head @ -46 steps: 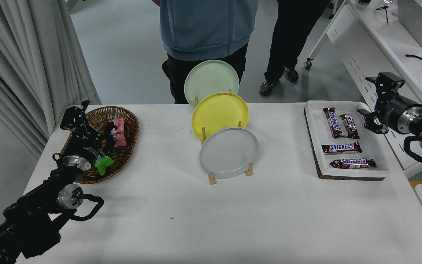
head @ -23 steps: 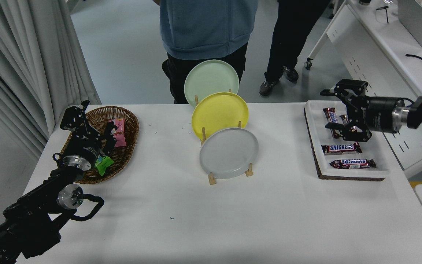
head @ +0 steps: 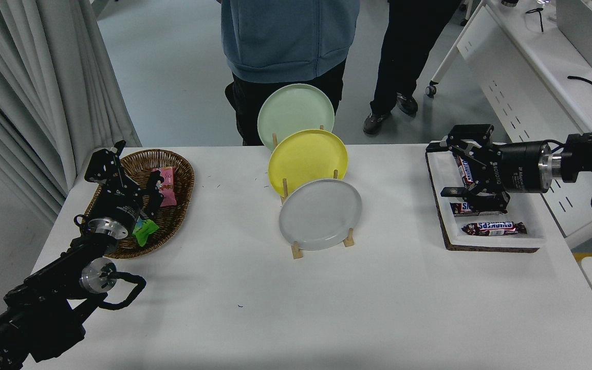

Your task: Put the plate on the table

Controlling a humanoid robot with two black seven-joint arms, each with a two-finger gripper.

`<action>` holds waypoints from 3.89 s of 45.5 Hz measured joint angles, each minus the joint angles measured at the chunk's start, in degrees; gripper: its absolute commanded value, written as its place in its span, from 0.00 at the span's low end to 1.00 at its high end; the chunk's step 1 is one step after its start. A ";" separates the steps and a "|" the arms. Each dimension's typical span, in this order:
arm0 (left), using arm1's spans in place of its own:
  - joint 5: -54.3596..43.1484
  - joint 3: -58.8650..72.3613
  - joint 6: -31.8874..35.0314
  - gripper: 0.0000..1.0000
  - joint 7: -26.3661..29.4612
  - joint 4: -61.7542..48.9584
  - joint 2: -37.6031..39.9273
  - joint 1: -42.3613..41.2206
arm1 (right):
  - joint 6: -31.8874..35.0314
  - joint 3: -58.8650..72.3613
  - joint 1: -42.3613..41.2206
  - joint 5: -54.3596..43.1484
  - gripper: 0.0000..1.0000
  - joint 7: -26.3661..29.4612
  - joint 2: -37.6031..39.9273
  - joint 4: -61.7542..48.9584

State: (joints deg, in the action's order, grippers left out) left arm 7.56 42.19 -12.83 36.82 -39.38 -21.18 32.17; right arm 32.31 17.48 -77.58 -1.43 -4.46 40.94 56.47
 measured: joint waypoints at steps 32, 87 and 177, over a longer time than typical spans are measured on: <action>0.00 0.00 0.00 1.00 0.00 0.00 0.00 0.00 | -29.80 0.92 -2.18 22.74 0.99 9.17 -8.80 12.68; 0.00 0.00 0.00 1.00 0.00 0.00 0.00 0.00 | -46.91 -12.19 5.07 24.95 0.99 10.52 -28.53 -0.37; 0.00 0.00 0.00 1.00 0.00 0.00 0.00 0.00 | -61.61 -22.79 9.03 24.51 0.62 10.57 -33.81 -2.19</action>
State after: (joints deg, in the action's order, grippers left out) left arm 7.56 42.19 -12.83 36.82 -39.37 -21.18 32.17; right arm -29.30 -5.31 -68.55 23.08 6.11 7.13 54.28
